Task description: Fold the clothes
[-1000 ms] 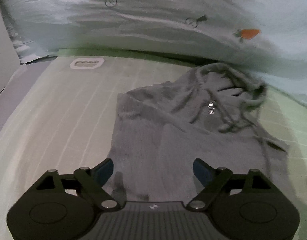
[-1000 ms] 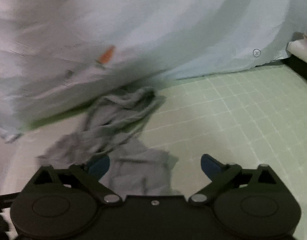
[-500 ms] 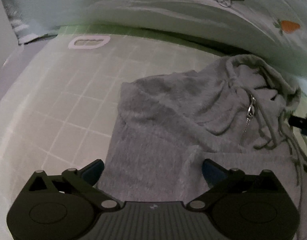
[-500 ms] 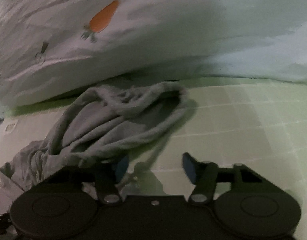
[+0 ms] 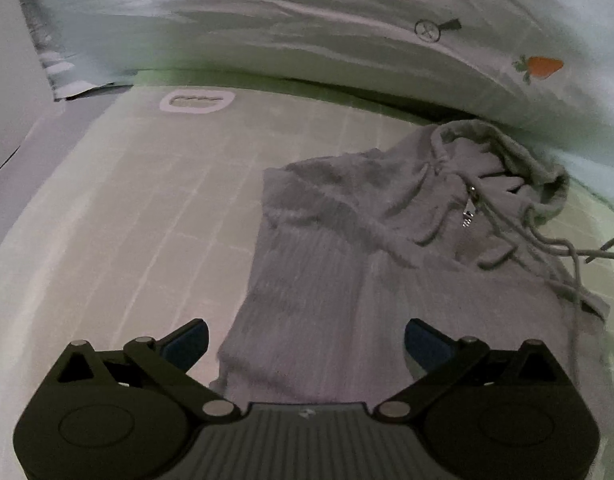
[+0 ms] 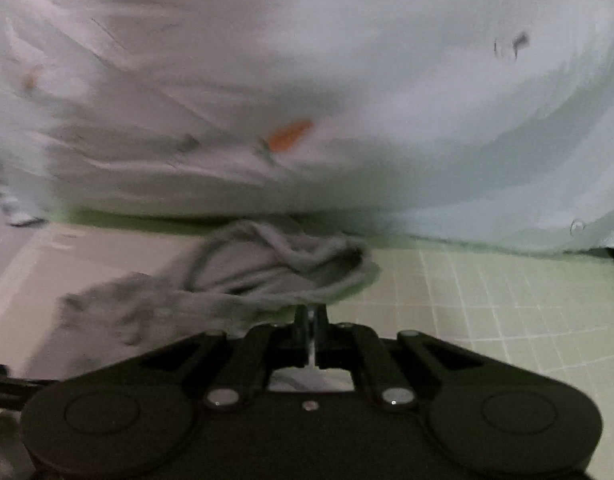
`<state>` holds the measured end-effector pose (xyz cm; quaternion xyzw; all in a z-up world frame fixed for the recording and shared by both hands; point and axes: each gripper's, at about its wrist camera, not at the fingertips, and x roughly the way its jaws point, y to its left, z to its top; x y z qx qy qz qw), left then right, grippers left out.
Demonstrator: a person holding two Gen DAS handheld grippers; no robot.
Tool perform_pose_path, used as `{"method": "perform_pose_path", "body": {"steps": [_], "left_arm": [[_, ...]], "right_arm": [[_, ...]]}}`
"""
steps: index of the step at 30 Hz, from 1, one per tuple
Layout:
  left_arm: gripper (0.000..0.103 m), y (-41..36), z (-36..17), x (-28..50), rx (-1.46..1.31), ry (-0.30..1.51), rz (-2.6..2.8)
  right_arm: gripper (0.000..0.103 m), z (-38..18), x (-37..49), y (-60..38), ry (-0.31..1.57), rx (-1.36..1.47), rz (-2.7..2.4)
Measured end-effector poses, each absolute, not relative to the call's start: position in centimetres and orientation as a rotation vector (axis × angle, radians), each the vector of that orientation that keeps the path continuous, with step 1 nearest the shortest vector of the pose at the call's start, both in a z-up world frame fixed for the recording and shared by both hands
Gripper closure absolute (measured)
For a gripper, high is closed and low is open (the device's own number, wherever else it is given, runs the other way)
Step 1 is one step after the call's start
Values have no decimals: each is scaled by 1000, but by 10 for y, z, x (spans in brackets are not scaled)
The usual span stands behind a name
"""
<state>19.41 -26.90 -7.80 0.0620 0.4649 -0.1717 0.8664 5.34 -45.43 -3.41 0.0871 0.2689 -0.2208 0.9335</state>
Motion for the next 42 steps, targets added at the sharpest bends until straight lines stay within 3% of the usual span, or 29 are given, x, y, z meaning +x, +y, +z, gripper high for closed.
{"method": "perform_pose_path", "body": {"steps": [6,7,8,10,16,19,23,42], "left_arm": [[0,-248,-68,170,114,961,-353],[0,-247,-67,167,116,958,-356],[0,-245,-65,165,123,951,-359],[0,-243,-62,161,134,937,-363],[0,-244,-58,168,128,926,-368],[0,-254,-55,179,140,912,-379],[0,-269,-54,202,151,895,-400],[0,-423,-104,359,214,865,-566]], "right_arm": [[99,-50,36,-405,675,252,-349],[89,-55,34,-402,700,267,-349],[72,-56,32,-402,705,278,-358],[53,-54,29,-403,698,285,-391],[29,-44,29,-427,653,305,-506],[23,-49,32,-441,668,316,-539],[3,-59,43,-460,694,312,-571],[1,-124,183,-596,779,234,-617]]}}
